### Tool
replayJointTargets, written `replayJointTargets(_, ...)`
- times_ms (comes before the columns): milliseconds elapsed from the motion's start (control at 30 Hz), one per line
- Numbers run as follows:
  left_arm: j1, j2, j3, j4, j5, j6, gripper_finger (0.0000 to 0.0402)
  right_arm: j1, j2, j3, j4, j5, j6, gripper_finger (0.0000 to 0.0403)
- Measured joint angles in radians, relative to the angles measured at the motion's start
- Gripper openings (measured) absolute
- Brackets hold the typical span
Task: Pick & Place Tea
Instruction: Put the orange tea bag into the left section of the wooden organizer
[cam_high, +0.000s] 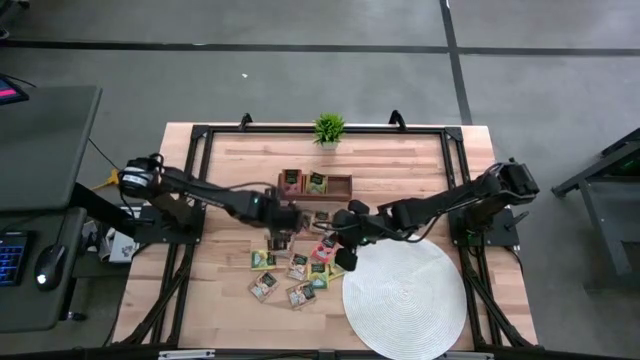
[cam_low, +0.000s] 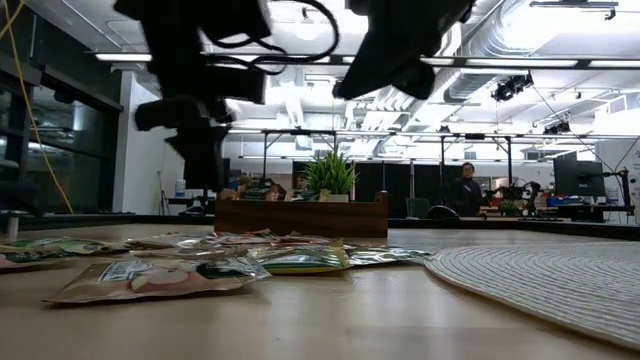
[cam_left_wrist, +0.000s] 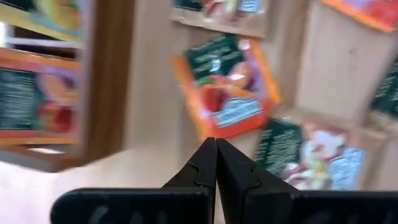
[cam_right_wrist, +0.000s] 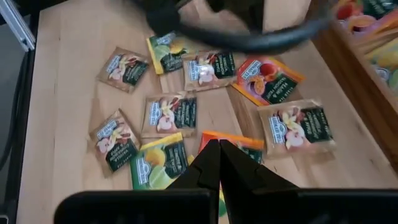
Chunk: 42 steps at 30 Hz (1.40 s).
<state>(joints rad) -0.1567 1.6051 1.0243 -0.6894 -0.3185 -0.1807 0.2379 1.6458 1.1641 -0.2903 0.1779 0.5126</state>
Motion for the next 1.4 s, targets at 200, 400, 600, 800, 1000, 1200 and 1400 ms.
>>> replayJointTargets(200,-0.049,0.001,-0.109,0.163,-0.009,-0.155,0.0000,-0.003,0.078,0.000,0.069,-0.041,-0.072,0.0001)
replayJointTargets(400,-0.047,0.001,-0.193,0.310,-0.006,-0.218,0.0000,-0.004,0.151,0.000,0.110,-0.036,-0.067,0.0003)
replayJointTargets(600,-0.046,0.002,-0.242,0.348,-0.033,-0.222,0.0000,-0.002,0.176,0.000,0.154,-0.039,-0.065,0.0002)
replayJointTargets(800,-0.046,0.002,-0.266,0.398,-0.064,-0.236,0.0000,-0.002,0.176,0.000,0.168,-0.029,-0.064,0.0004)
replayJointTargets(1000,-0.047,0.002,-0.267,0.414,-0.092,-0.236,0.0000,-0.002,0.176,0.000,0.164,-0.028,-0.042,0.0001)
replayJointTargets(1200,-0.047,0.002,-0.267,0.439,-0.127,-0.235,0.0000,-0.002,0.176,0.000,0.160,-0.027,-0.041,0.0004)
replayJointTargets(1400,-0.046,0.002,-0.267,0.472,-0.115,-0.198,0.0000,-0.002,0.176,0.000,0.159,-0.023,-0.041,0.0002)
